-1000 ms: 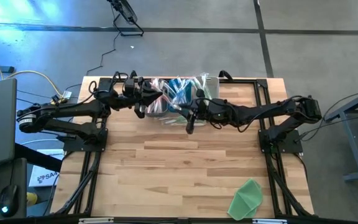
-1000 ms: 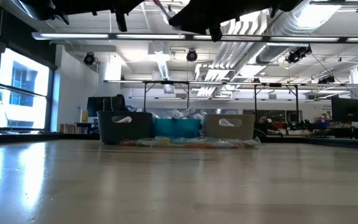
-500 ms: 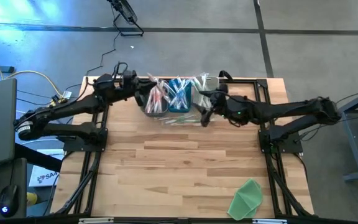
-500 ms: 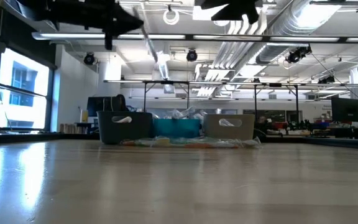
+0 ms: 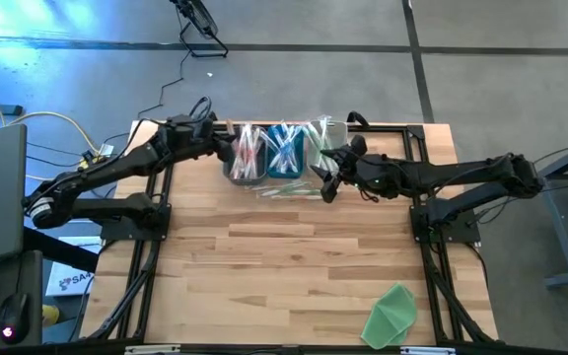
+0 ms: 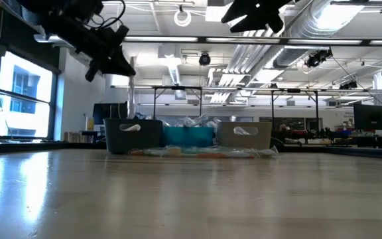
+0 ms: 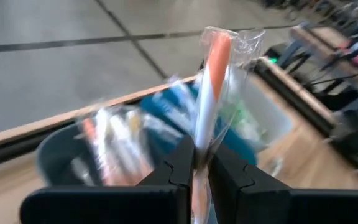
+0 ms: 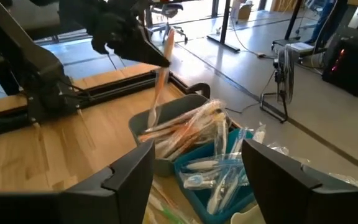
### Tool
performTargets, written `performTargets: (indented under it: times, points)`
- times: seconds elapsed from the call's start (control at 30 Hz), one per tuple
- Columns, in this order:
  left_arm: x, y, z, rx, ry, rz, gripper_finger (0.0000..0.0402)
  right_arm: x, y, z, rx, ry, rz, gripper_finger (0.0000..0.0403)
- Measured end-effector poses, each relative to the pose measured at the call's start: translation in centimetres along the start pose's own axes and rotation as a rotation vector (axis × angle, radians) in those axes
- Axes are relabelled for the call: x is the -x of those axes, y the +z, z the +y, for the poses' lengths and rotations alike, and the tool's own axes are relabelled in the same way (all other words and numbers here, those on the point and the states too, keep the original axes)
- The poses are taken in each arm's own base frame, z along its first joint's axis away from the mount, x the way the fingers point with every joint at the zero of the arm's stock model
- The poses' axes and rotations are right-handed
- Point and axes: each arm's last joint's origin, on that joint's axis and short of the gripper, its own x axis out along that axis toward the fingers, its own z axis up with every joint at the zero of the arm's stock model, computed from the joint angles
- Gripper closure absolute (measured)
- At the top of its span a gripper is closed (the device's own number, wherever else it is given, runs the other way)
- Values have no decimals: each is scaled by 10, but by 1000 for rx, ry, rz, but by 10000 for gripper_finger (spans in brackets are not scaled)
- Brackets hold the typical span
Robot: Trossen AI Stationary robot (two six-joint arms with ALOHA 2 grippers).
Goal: Pick & Place Toothbrushes
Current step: Put the orange toothbrush into the dark blue bin
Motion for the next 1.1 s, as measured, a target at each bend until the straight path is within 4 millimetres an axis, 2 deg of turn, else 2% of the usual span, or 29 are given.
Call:
performTargets:
  times: [0.2,0.67,0.83,1.1]
  points:
    - [-5,-9,5,-8,75,76,377,-2,-2,1,-6,-5,15,170]
    - [-39,-29,15,13,157,196,372,-2,-3,0,-3,-7,18,170]
    - [-45,-30,15,11,144,189,329,-2,-3,0,-8,-7,19,170]
    - [-48,-28,13,6,110,159,215,-2,-3,1,6,-3,22,170]
